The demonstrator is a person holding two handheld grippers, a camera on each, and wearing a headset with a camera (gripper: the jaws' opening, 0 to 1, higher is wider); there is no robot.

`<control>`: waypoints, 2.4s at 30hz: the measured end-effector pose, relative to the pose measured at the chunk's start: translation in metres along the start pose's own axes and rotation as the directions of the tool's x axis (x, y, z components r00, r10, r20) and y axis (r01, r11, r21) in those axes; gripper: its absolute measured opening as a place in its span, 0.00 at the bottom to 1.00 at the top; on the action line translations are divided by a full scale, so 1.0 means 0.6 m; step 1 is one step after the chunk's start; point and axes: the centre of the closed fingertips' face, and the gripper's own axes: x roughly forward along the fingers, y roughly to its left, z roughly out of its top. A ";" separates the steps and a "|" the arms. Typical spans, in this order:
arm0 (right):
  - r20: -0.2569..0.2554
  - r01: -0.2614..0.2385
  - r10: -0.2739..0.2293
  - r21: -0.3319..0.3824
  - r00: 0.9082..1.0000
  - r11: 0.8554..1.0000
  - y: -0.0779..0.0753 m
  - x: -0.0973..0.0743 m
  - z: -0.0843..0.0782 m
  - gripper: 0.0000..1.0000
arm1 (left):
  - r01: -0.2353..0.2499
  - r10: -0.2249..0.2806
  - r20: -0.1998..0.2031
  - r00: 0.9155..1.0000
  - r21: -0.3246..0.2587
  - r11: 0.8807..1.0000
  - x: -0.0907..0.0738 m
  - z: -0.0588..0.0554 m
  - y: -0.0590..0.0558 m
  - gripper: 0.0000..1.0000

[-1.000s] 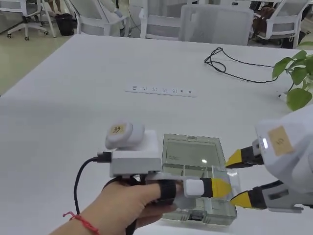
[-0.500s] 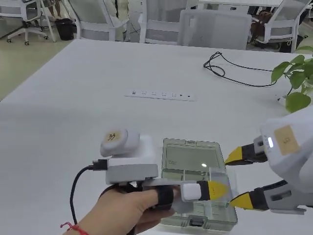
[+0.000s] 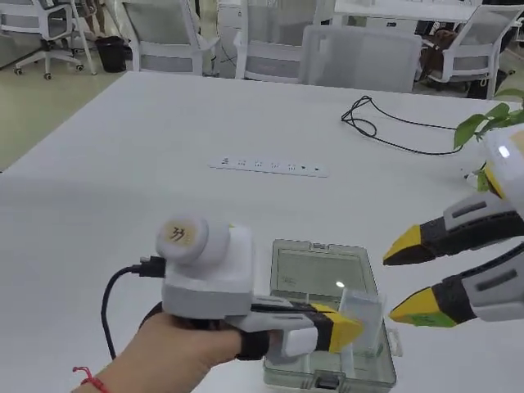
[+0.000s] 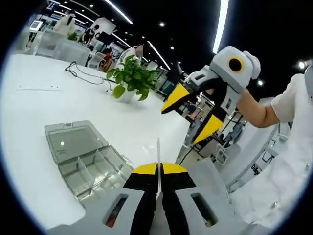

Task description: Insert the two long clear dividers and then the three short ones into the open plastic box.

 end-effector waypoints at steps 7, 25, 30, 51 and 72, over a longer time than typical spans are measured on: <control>0.019 -0.112 0.111 0.031 0.994 0.993 0.014 0.003 -0.001 0.29 | 0.044 -0.040 -0.030 0.999 0.156 0.987 -0.003 -0.005 -0.018 0.00; 0.009 -0.296 0.296 0.052 0.955 0.954 0.068 0.029 -0.002 0.12 | 0.142 -0.138 -0.034 0.990 0.332 0.933 -0.009 -0.011 -0.062 0.00; -0.002 -0.329 0.329 0.045 0.944 0.943 0.082 0.031 -0.004 0.08 | 0.149 -0.146 -0.035 0.989 0.348 0.926 -0.010 -0.014 -0.066 0.00; -0.003 -0.354 0.355 0.024 0.935 0.935 0.094 0.035 -0.003 0.03 | 0.146 -0.145 -0.033 0.989 0.400 0.905 -0.015 -0.020 -0.072 0.00; 0.002 -0.338 0.338 0.027 0.941 0.941 0.094 0.033 -0.003 0.03 | 0.110 -0.109 -0.025 0.994 0.389 0.915 -0.023 -0.023 -0.061 0.03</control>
